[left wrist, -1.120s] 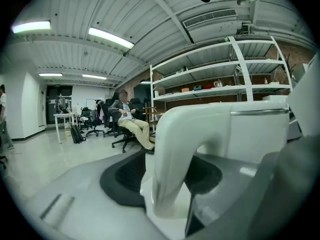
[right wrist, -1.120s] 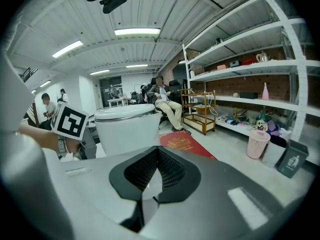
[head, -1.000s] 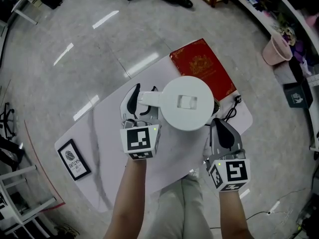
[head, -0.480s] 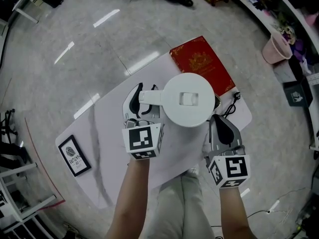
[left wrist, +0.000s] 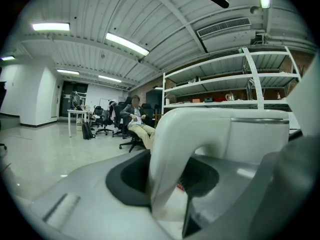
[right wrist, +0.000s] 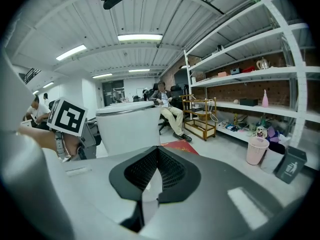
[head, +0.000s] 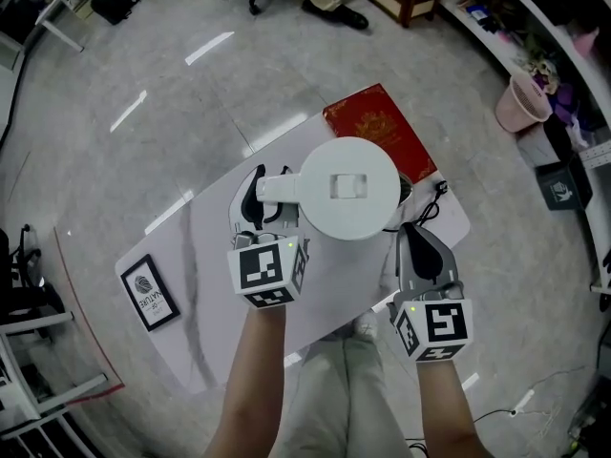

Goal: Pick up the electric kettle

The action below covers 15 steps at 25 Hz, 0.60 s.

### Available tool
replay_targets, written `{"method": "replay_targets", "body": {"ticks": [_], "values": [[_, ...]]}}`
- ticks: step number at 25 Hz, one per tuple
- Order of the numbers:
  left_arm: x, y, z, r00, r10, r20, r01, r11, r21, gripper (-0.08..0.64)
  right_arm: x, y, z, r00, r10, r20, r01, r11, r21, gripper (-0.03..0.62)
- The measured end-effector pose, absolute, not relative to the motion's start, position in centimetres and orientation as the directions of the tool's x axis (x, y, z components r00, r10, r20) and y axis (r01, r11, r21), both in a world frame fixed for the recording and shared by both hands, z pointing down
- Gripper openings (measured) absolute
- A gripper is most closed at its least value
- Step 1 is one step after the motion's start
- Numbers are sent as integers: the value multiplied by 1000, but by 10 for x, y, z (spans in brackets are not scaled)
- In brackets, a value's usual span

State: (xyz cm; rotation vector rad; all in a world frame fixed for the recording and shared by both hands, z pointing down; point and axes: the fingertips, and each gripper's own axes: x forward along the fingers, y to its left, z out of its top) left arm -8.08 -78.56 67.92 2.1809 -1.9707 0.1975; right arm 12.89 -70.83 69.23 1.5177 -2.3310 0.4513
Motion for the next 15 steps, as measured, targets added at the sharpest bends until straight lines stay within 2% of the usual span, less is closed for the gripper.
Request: {"method": "replay_targets", "body": {"ticks": [10,15], "values": [[-87,-753,598,49,-974,219,-998,-43,35,140,123,-693,625,-433,-813,389,-894,441,-75,23],[-87,-736,559,30,-973,227,-998,-40,-40,140,120,-681,592,-457,-788,413,-876,478,-59,23]]}}
